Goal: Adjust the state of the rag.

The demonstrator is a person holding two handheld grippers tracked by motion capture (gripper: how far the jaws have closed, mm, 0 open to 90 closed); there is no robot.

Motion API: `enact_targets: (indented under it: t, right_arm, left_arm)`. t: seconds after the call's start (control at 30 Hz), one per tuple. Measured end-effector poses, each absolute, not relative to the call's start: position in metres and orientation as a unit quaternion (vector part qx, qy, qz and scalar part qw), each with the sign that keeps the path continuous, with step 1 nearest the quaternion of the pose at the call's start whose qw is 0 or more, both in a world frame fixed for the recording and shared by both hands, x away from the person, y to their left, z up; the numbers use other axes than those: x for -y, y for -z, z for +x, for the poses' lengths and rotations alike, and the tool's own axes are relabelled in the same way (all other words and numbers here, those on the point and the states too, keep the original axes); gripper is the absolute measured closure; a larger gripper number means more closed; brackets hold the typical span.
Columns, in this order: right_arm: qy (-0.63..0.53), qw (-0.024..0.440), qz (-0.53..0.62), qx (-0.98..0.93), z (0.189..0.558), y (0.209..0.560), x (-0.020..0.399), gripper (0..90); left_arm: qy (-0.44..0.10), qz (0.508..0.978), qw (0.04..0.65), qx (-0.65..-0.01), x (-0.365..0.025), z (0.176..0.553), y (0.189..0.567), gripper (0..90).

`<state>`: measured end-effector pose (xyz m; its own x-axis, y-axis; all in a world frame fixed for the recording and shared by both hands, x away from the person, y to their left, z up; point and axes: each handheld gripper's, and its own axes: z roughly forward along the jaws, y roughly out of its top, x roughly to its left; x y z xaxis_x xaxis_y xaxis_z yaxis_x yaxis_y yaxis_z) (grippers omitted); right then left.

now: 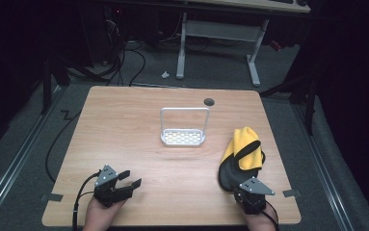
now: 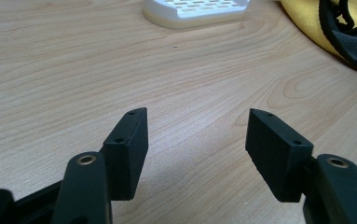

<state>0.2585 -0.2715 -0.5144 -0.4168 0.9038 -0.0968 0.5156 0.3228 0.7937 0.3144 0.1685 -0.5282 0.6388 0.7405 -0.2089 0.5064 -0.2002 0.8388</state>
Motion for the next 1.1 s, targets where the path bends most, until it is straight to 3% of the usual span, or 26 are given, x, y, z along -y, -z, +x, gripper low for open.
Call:
enact_targets:
  t: [0.27, 0.4, 0.53, 0.77, 0.93, 1.1]
  right_arm:
    - [-0.309, 0.287, 0.479, -0.769, 0.301, 0.510, 0.249, 87.4]
    - [-0.279, 0.255, 0.499, -0.780, 0.325, 0.523, 0.242, 90.0]
    - [-0.293, 0.247, 0.492, -0.782, 0.309, 0.524, 0.248, 90.0]
    - [-0.286, 0.254, 0.503, -0.775, 0.240, 0.523, 0.293, 90.0]
    - [-0.286, 0.263, 0.534, -0.751, 0.223, 0.523, 0.321, 90.0]
    - [-0.312, 0.271, 0.534, -0.738, 0.228, 0.512, 0.321, 85.3]
  left_arm:
    - [-0.115, 0.767, 0.482, -0.408, -0.170, 0.318, 0.530, 39.2]
    - [-0.115, 0.764, 0.487, -0.407, -0.173, 0.314, 0.528, 39.0]
    - [-0.116, 0.763, 0.488, -0.408, -0.175, 0.314, 0.527, 38.9]
    - [-0.114, 0.767, 0.487, -0.402, -0.170, 0.313, 0.527, 38.6]
    - [-0.112, 0.771, 0.485, -0.399, -0.167, 0.314, 0.527, 38.4]
    - [-0.110, 0.771, 0.484, -0.399, -0.167, 0.314, 0.528, 38.4]
